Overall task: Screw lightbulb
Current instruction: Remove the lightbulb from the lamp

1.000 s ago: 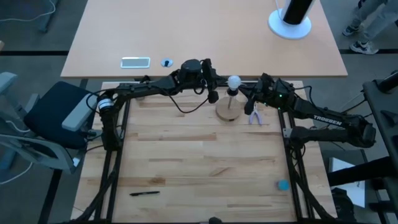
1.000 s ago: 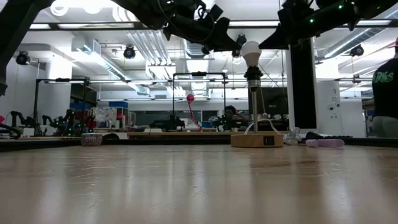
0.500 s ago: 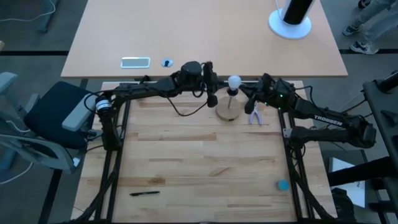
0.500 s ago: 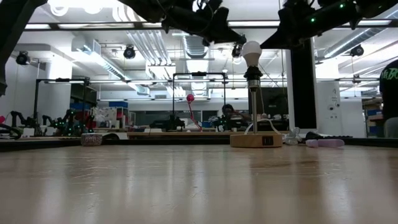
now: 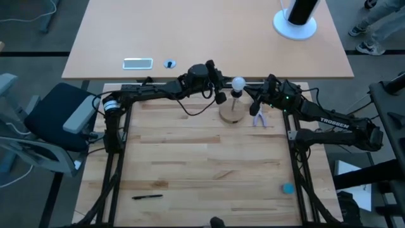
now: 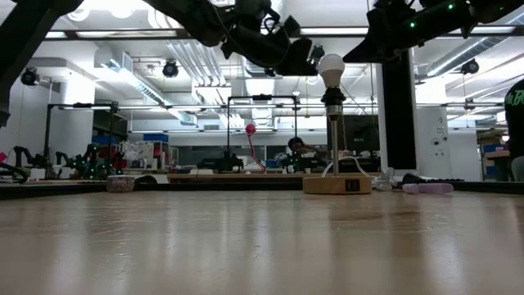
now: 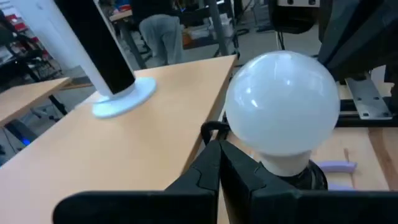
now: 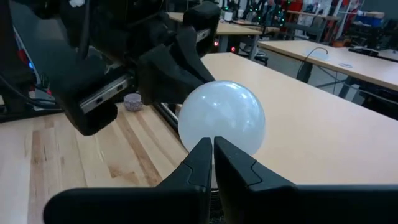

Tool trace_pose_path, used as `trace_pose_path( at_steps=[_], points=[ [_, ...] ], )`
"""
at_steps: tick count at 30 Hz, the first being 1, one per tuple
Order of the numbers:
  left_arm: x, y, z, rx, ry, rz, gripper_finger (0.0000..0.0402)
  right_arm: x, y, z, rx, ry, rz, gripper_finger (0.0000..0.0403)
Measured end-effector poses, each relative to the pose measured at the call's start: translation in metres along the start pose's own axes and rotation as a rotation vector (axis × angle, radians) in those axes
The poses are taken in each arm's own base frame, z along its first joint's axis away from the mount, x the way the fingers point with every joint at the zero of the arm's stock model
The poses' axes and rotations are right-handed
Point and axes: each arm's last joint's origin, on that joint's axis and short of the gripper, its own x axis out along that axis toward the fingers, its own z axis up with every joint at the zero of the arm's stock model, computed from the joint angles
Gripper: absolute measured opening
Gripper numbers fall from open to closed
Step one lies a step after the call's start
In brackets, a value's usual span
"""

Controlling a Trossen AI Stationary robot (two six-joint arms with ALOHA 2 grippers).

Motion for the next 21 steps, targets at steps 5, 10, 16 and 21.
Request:
trace_pose_path(
  at_steps=[5,10,16,21],
  points=[
    [0.001,-0.004,0.004,0.011,-0.049,-0.043,0.0,0.0,0.0,0.0,0.0,0.002,0.0,0.0013],
    [0.001,-0.009,0.005,0.041,-0.06,-0.086,0.0,0.0,0.0,-0.001,-0.001,0.006,0.0,0.0013],
    [0.0,-0.012,0.004,0.041,-0.05,-0.114,0.0,0.0,0.0,-0.001,-0.01,0.009,-0.005,0.0013],
    [-0.003,-0.016,0.007,0.022,-0.05,-0.14,0.0,0.0,-0.002,-0.002,-0.02,0.027,-0.04,0.0013]
  ],
)
